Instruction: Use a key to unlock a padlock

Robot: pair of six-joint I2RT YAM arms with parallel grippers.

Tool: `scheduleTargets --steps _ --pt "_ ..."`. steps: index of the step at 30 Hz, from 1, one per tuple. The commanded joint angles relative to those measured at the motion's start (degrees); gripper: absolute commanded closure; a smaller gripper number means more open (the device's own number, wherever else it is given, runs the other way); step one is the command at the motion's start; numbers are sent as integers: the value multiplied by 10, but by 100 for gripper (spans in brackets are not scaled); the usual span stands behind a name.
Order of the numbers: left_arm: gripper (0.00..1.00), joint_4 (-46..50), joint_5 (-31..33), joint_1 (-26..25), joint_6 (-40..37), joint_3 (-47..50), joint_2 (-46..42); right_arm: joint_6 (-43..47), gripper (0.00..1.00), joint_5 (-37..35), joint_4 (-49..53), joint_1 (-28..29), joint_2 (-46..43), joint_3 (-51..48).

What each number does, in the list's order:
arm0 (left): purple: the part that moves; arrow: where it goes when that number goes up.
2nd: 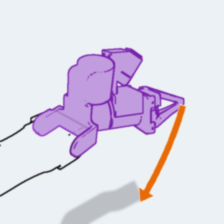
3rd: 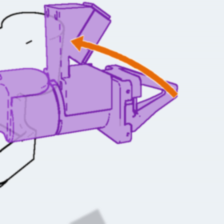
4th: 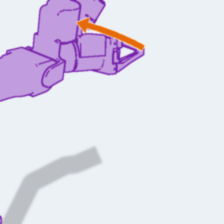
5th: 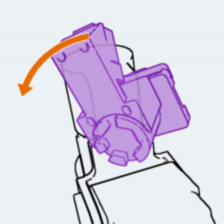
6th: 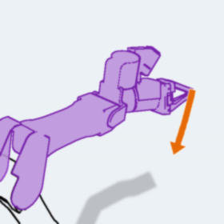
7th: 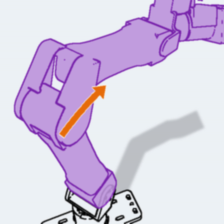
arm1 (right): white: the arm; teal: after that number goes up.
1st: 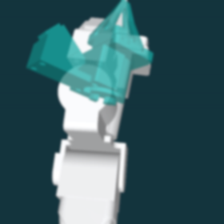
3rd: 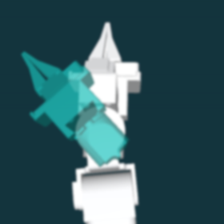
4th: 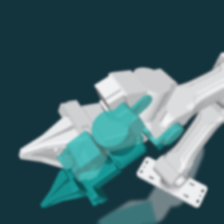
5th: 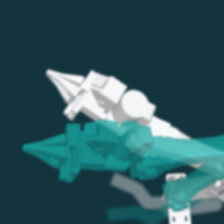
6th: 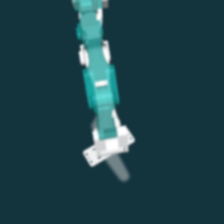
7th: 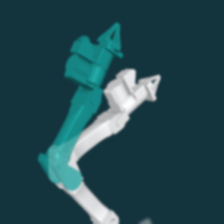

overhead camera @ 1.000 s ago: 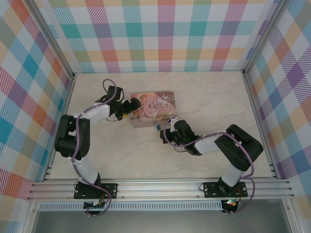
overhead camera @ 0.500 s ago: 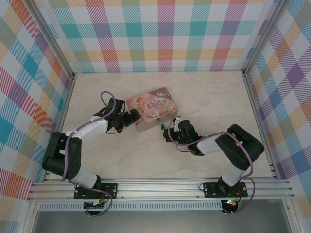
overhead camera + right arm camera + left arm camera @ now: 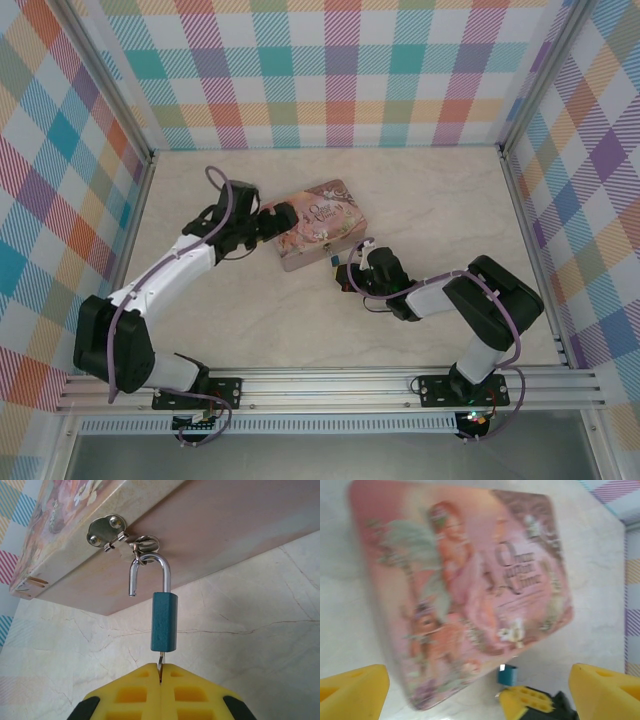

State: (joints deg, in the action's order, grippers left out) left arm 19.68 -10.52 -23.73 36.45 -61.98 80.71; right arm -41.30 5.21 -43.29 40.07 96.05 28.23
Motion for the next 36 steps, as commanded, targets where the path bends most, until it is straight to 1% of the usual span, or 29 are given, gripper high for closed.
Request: scheduleTargets --steps 1,6,7,13,21,25,29,36 --pt "9 -16 -30 -24 -35 -41 52 -9 100 0 1 -6 10 -1" --pt "9 -33 -38 -45 -48 -84 128 -20 100 -2 8 -5 10 3" --pt "9 -53 -40 -48 -47 -89 142 -23 100 -2 11 -5 10 5" --pt "10 -60 -44 -64 -44 -86 185 -55 100 7 16 -5 25 15" --pt "10 -69 -30 -80 -24 -26 169 -76 100 8 -2 -7 37 14" --pt "10 -69 -23 -81 -15 -3 155 -85 100 8 -30 -14 38 0" --pt "10 -70 -23 -83 -6 7 147 -96 100 15 -51 -19 43 -6" --pt "9 -73 -20 -88 6 16 130 -90 100 13 -40 -24 38 -11"
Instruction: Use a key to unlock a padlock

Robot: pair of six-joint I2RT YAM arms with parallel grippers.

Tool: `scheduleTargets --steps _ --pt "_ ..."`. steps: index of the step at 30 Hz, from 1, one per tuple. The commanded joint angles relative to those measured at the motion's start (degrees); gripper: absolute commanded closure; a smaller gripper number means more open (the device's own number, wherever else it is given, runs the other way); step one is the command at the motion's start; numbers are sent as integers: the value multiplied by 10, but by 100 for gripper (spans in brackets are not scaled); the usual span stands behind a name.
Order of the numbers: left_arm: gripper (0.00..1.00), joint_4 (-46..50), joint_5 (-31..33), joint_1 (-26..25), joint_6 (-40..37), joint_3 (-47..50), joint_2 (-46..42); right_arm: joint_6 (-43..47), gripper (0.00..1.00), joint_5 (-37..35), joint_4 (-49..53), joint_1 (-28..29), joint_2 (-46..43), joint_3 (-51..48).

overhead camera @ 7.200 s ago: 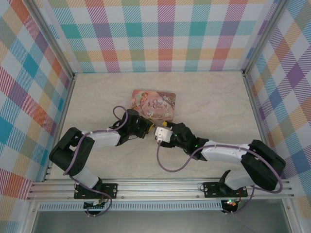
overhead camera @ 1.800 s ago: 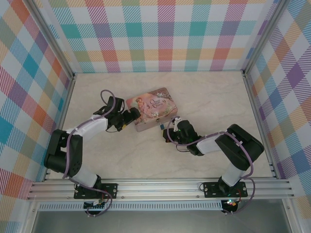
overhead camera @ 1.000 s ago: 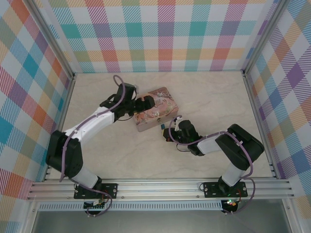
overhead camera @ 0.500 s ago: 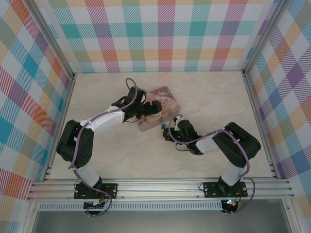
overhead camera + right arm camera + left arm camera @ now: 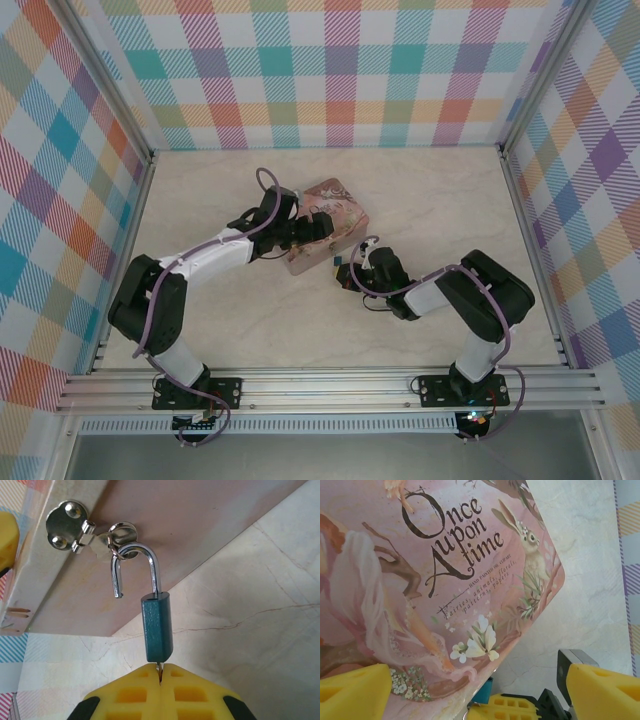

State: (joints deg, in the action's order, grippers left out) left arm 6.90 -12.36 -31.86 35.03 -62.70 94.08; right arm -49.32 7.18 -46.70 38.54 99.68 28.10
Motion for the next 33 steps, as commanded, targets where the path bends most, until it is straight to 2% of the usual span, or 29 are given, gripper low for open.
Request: scheduleTargets --steps 1,4,7,10,17,20,24,29,33 --pt "8 58 0 -6 20 20 -8 -7 100 -6 -1 -9 -1 -10" --pt "8 72 6 -7 13 5 -20 11 99 -4 30 -9 -14 -10" --pt "7 85 13 -7 9 -13 -26 24 85 -20 58 -10 -34 -15" --pt "7 107 12 -7 9 -30 -32 42 76 -32 81 -14 -57 -24" --pt "5 131 8 -6 2 -66 -61 106 62 -37 142 -33 -120 -42" --pt "3 162 22 -1 -16 -88 -77 130 56 -9 86 -41 -132 -57" --pt "0 197 32 28 -40 -106 -92 150 41 43 -37 -45 -116 -68" --pt "0 200 3 99 -71 -111 -86 151 18 95 -150 -45 -59 -45" --pt "0 207 -6 145 -123 -133 -50 131 3 108 -186 -49 -15 -19"
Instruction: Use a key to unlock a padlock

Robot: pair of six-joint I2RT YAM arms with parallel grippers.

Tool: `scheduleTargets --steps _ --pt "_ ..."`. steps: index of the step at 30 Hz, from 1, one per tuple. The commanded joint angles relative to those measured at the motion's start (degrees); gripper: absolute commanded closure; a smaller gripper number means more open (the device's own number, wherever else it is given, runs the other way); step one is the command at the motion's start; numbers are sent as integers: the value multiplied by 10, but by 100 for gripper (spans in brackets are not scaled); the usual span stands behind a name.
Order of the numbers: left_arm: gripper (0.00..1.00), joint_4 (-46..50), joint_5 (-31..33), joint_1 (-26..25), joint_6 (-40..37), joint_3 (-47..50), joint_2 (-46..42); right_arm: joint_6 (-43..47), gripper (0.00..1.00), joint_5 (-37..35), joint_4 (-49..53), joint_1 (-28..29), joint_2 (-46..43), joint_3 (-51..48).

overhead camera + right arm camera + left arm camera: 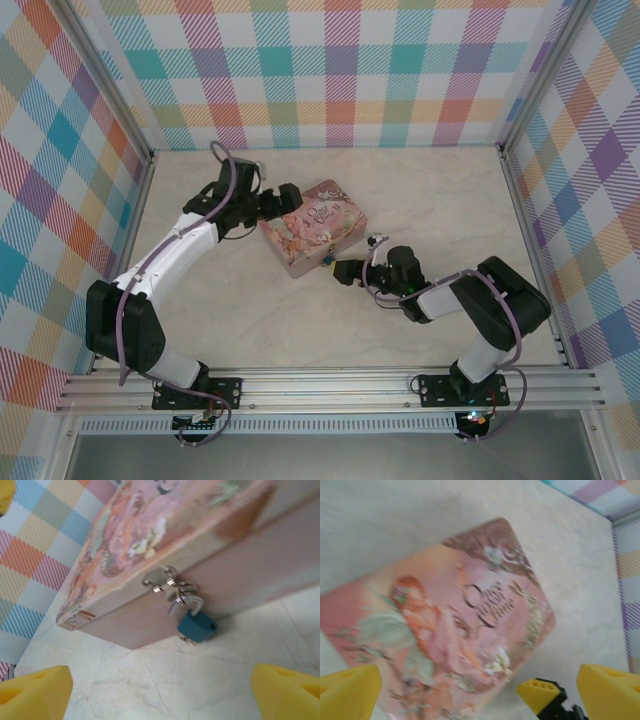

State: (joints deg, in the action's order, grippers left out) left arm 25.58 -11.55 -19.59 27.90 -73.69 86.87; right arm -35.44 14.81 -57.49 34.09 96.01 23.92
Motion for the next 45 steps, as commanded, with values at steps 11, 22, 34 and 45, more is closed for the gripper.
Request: scheduleTargets --steps 11,22,34,45 --pt "0 -37 -118 102 -160 -56 142 -60 0 84 -111 -31 108 81" --pt "0 -12 -118 106 -184 -90 239 -83 10 128 -129 -30 160 112" --pt "0 -8 -87 105 -192 -73 253 -90 31 145 -170 -30 186 115" --pt "0 -6 -85 105 -191 -74 252 -85 39 148 -192 -30 195 104"
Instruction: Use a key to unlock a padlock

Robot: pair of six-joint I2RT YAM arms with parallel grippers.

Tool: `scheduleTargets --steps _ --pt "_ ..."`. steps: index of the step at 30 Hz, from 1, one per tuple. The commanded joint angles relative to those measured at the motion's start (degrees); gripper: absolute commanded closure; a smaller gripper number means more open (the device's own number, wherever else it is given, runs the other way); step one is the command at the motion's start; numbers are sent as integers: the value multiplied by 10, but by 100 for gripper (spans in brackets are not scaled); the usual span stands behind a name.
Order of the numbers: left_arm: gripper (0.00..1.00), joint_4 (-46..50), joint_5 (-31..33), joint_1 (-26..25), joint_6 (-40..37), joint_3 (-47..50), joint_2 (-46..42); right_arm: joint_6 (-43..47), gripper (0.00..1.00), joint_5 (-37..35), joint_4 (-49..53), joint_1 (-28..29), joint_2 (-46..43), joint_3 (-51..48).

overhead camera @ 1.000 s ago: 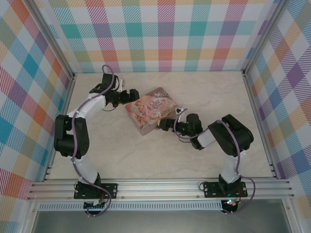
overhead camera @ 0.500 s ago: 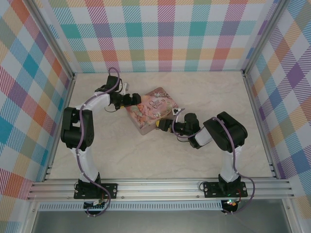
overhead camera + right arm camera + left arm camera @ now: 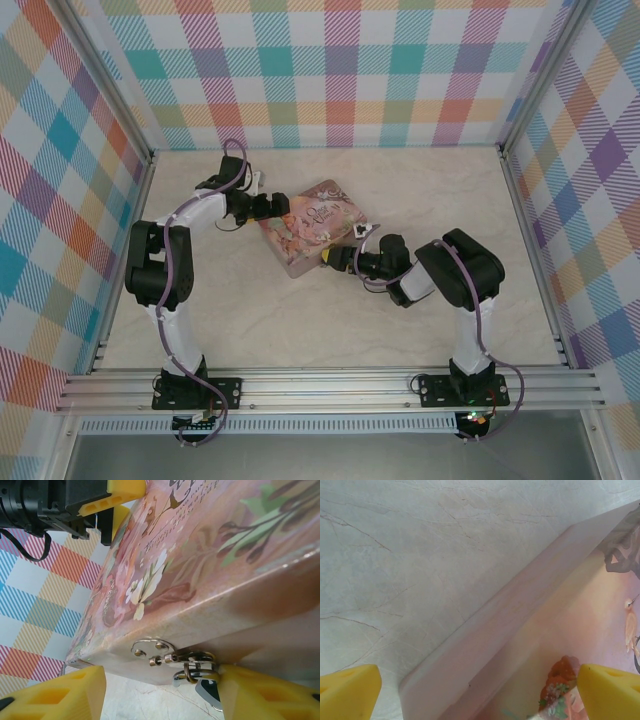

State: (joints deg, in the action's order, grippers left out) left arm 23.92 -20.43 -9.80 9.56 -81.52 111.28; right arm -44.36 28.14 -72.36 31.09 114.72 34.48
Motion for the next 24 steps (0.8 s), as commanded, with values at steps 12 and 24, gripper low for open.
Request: scheduleTargets --steps 12,24 --pt "0 11 5 7 -6 5 8 12 40 29 -82 0 37 10" --pt "0 11 11 7 -6 6 8 41 59 9 -82 0 9 -27"
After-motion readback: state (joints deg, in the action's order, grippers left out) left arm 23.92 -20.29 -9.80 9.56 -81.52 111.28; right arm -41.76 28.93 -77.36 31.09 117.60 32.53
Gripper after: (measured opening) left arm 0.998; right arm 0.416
